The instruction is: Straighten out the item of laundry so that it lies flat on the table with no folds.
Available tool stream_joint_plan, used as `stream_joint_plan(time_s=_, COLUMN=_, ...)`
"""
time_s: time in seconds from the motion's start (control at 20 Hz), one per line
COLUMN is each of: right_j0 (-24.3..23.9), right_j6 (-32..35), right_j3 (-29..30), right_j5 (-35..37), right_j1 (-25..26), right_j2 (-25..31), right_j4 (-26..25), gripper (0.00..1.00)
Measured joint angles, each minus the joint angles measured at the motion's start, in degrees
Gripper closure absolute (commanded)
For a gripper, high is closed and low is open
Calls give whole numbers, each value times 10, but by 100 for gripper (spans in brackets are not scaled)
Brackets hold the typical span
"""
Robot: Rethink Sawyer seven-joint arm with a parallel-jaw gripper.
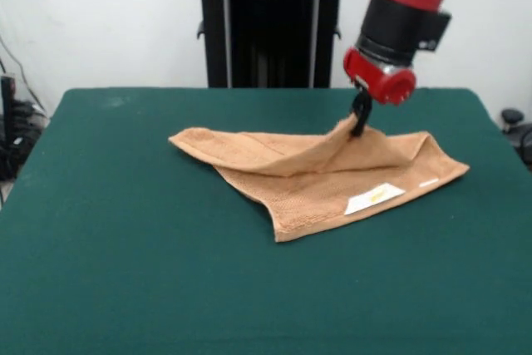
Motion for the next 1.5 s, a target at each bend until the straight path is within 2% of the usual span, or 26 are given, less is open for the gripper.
stream_joint_plan(time_s=0.25, right_j0=-31, right_j6=0, right_j3=56, right_j5=1, right_j1=-27, right_j2=34, right_j4=0, gripper=100)
stream_joint_plan(time_s=0.55, right_j0=-59, right_j6=0, right_j3=106, right_j5=2, right_j1=-30, right_j2=80, right_j4=2, gripper=100)
stream_joint_plan(time_s=1.0, right_j0=-105, right_j6=0, right_j3=220, right_j5=1, right_j1=-32, right_j2=222, right_j4=68, gripper=100)
stream_joint_plan(time_s=1.25, right_j0=-102, right_j6=0, right_j3=252, right_j5=1, right_j1=-32, right_j2=266, right_j4=96, gripper=100)
stream_joint_plan(time_s=1.5, right_j0=-81, right_j6=0, right_j3=255, right_j5=1, right_j1=-32, right_j2=266, right_j4=99, gripper=100)
